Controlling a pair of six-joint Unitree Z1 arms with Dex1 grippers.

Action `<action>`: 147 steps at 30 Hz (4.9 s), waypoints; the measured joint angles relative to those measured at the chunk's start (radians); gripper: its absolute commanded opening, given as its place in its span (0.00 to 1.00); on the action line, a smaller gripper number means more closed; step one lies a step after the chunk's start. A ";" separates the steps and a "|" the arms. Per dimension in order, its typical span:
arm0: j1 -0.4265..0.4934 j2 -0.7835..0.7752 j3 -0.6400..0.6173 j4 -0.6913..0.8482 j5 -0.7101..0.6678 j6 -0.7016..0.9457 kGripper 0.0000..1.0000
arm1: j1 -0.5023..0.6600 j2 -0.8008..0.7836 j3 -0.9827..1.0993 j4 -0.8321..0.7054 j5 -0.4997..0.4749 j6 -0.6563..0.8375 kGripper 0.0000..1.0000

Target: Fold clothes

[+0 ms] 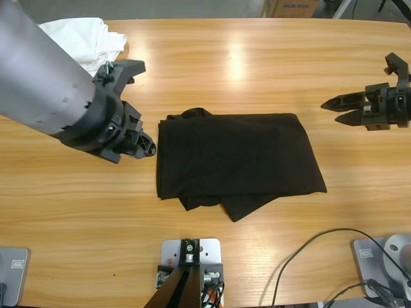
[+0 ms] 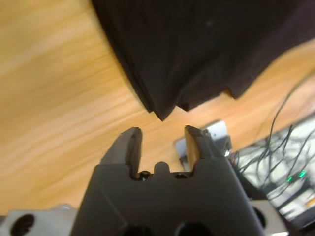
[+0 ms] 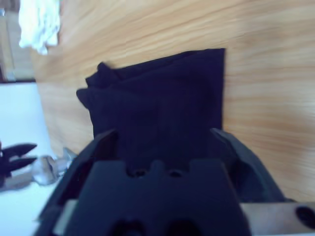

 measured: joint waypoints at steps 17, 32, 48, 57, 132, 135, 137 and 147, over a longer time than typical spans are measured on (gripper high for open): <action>0.116 -0.037 0.084 -0.083 -0.091 0.348 0.83 | -0.026 0.165 0.156 -0.126 -0.005 0.206 1.00; 0.165 -0.131 0.154 -0.083 -0.091 0.348 0.83 | 0.058 0.293 0.156 -0.124 0.124 0.082 1.00; 0.166 -0.132 0.167 -0.083 -0.111 0.348 0.83 | 0.097 0.361 0.181 -0.412 0.122 0.044 0.97; 0.166 -0.132 0.174 -0.083 -0.118 0.348 0.83 | 0.097 0.387 0.181 -0.415 0.147 -0.033 0.60; 0.166 -0.191 0.413 -0.235 -0.136 0.287 0.83 | 0.825 0.401 -0.720 0.809 -0.701 -0.058 0.00; 0.166 -0.193 0.423 -0.247 -0.136 0.283 0.83 | 0.877 0.450 -0.789 0.838 -0.716 -0.041 0.00; 0.166 -0.193 0.427 -0.252 -0.136 0.282 0.83 | 0.905 0.474 -0.826 0.853 -0.717 -0.030 0.00; 0.166 -0.193 0.458 -0.269 -0.136 0.279 0.83 | 0.989 0.523 -0.915 0.886 -0.720 0.003 0.00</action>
